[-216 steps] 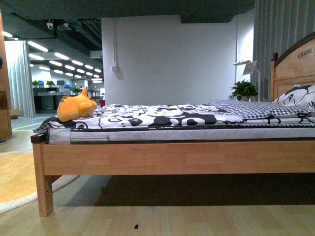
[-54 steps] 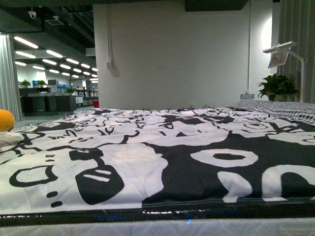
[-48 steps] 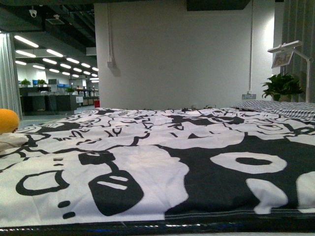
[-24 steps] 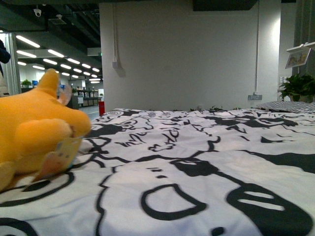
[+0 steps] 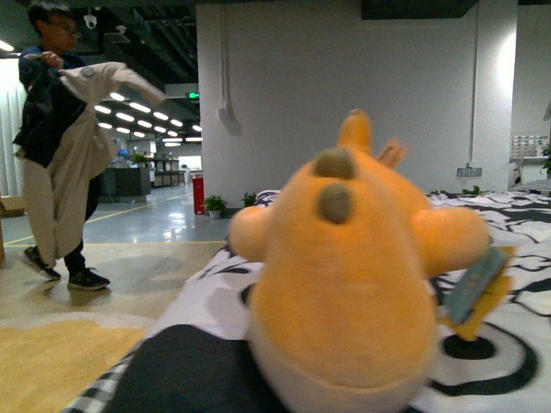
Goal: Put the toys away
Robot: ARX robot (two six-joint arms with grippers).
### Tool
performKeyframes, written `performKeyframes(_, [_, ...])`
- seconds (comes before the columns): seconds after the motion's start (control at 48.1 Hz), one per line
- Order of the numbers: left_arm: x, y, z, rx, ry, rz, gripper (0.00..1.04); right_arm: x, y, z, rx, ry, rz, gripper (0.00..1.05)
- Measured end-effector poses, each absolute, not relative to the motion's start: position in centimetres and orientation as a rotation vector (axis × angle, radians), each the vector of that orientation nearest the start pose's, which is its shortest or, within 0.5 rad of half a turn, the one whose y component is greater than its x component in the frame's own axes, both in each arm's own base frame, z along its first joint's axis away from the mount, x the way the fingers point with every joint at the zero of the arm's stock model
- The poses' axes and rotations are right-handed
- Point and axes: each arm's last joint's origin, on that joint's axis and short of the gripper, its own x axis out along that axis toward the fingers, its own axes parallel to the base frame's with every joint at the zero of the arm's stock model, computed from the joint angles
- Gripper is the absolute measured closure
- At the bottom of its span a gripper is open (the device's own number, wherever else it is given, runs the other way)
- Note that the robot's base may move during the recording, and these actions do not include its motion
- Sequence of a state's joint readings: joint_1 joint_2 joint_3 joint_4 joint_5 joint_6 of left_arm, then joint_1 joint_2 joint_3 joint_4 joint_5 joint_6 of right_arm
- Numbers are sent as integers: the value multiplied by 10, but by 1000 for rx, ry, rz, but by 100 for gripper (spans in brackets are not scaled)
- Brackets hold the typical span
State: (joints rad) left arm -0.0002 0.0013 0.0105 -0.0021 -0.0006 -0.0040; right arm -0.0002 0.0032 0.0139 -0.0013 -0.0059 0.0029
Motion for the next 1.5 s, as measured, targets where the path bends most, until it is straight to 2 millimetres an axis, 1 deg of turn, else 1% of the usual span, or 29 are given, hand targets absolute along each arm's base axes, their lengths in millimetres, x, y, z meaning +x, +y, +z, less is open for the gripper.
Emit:
performKeyframes(1.351, [97, 0, 167, -4, -6, 0, 6, 97, 0, 168, 3, -9, 4, 6])
performKeyframes(1.434, [97, 0, 167, -4, -6, -1, 6, 102, -3, 169, 134, 69, 259, 6])
performKeyframes(1.496, [97, 0, 167, -4, -6, 0, 6, 106, -6, 179, 206, 77, 358, 6])
